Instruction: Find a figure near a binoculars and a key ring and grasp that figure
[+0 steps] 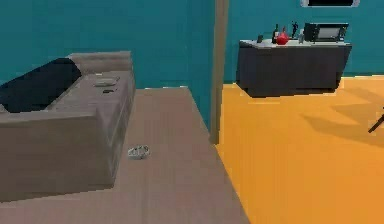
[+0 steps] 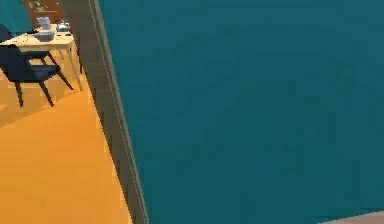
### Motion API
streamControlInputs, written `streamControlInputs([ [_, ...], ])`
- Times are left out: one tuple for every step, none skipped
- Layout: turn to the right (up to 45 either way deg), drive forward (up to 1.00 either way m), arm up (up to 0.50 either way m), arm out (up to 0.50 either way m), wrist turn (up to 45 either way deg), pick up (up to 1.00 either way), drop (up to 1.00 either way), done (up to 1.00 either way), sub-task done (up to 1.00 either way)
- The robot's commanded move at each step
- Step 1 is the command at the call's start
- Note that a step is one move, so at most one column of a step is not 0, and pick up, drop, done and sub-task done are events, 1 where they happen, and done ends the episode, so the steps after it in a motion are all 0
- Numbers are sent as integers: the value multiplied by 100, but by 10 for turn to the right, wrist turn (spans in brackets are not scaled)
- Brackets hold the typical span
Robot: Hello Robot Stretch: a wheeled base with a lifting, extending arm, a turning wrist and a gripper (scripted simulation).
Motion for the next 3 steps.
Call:
streamControlInputs([
  [0, 15, 0, 0, 0, 0, 0, 0, 0],
  [120, 0, 0, 0, 0, 0, 0, 0, 0],
  [0, 55, 0, 0, 0, 0, 0, 0, 0],
])
